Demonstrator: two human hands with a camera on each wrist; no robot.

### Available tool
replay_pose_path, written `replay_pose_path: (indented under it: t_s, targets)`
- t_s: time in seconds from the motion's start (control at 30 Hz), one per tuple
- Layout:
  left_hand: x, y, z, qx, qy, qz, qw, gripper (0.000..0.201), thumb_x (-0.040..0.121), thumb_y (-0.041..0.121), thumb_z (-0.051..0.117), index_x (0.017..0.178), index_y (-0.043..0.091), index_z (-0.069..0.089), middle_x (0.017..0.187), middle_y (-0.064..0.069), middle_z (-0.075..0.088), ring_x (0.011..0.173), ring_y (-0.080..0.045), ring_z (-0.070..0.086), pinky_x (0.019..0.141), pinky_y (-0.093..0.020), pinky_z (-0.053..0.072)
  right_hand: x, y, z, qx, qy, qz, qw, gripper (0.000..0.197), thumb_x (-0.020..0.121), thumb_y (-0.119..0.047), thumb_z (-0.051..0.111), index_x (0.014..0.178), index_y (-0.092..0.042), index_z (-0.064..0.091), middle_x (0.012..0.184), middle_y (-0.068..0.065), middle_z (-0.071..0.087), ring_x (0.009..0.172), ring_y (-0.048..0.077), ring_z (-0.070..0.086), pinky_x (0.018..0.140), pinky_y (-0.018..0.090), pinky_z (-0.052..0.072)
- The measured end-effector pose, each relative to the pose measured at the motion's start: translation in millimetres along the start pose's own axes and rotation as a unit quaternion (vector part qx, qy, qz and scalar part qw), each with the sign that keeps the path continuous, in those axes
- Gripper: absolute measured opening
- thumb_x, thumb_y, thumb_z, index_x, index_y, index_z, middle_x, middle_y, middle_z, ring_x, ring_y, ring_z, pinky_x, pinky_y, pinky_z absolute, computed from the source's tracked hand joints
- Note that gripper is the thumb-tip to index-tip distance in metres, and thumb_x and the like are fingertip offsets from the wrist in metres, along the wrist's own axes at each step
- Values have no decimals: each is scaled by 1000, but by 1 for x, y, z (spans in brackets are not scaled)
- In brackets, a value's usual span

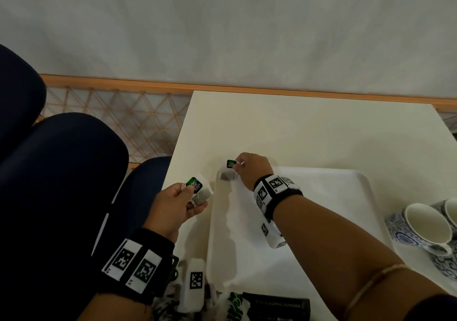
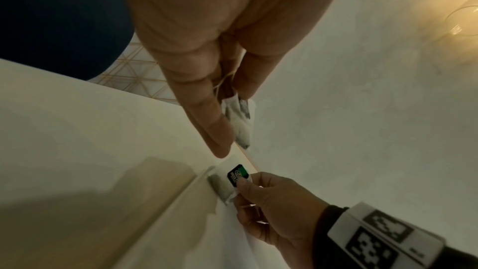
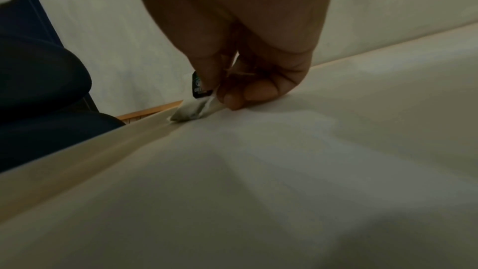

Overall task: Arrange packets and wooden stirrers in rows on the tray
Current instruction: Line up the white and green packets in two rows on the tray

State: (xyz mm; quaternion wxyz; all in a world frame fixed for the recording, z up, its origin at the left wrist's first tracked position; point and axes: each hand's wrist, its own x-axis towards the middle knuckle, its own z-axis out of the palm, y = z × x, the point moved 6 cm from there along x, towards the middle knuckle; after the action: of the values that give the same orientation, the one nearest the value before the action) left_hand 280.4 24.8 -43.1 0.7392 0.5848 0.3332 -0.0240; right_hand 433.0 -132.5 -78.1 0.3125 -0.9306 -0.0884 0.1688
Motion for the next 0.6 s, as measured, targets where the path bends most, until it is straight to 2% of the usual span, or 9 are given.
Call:
replay_pose_path:
  t_s: [0.13,0.2,0.27,0.33,0.4,0.47,0.5,0.6]
  targets:
    - [2,-1,-3,7,5,-4,1000,19,99,8,47,92,0,63,107,-23,64,92,-37,67,66,-27,60,-1,1,3,29,2,6,1000,13,92,-31,57,97,-22,65,99,5,69,83,20,58,66,24,42]
    - [3,-2,-3,15,5,-7,1000,18,99,9,47,94,1,63,104,-21,65,90,-35,68,66,-27,60,-3,3,2,66,14,18,998,13,91,-34,60,99,-24,60,93,4,69,79,18,59,61,24,41]
    - [3,-2,-2,27,3,-5,1000,18,99,10,47,95,1,63,102,-19,66,90,-34,68,69,-29,60,-8,4,-4,110,37,36,993,23,89,-37,63,105,-22,56,87,2,66,78,18,60,63,25,43]
    - [3,-1,1,41,-2,0,999,19,99,11,48,93,1,63,100,-18,65,89,-34,68,68,-28,60,-17,-3,-11,125,32,16,992,26,89,-43,63,101,-20,59,86,0,65,78,16,59,69,27,45]
    - [3,1,4,50,-8,7,999,20,99,11,49,89,0,62,96,-18,63,86,-35,65,61,-25,59,-30,-17,-9,149,-55,-35,987,30,89,-49,60,91,-20,64,86,-3,67,76,13,60,71,28,47]
    - [4,2,9,75,-15,14,997,20,98,13,50,89,-1,62,94,-20,64,83,-37,66,59,-24,58,-47,-29,-1,204,-172,-51,962,26,88,-48,62,86,-22,67,79,-9,68,69,9,60,64,23,45]
    - [5,2,12,94,-17,18,995,20,98,14,51,91,0,63,95,-21,66,83,-37,67,60,-26,58,-54,-31,3,213,-204,-56,954,22,87,-44,66,84,-22,68,72,-12,67,65,6,58,61,20,44]
    - [6,2,19,133,-21,21,991,19,98,17,52,92,5,65,97,-21,68,81,-36,69,66,-34,58,-60,-28,8,195,-214,-60,955,19,84,-36,73,71,-24,67,58,-13,59,55,1,53,55,12,40]
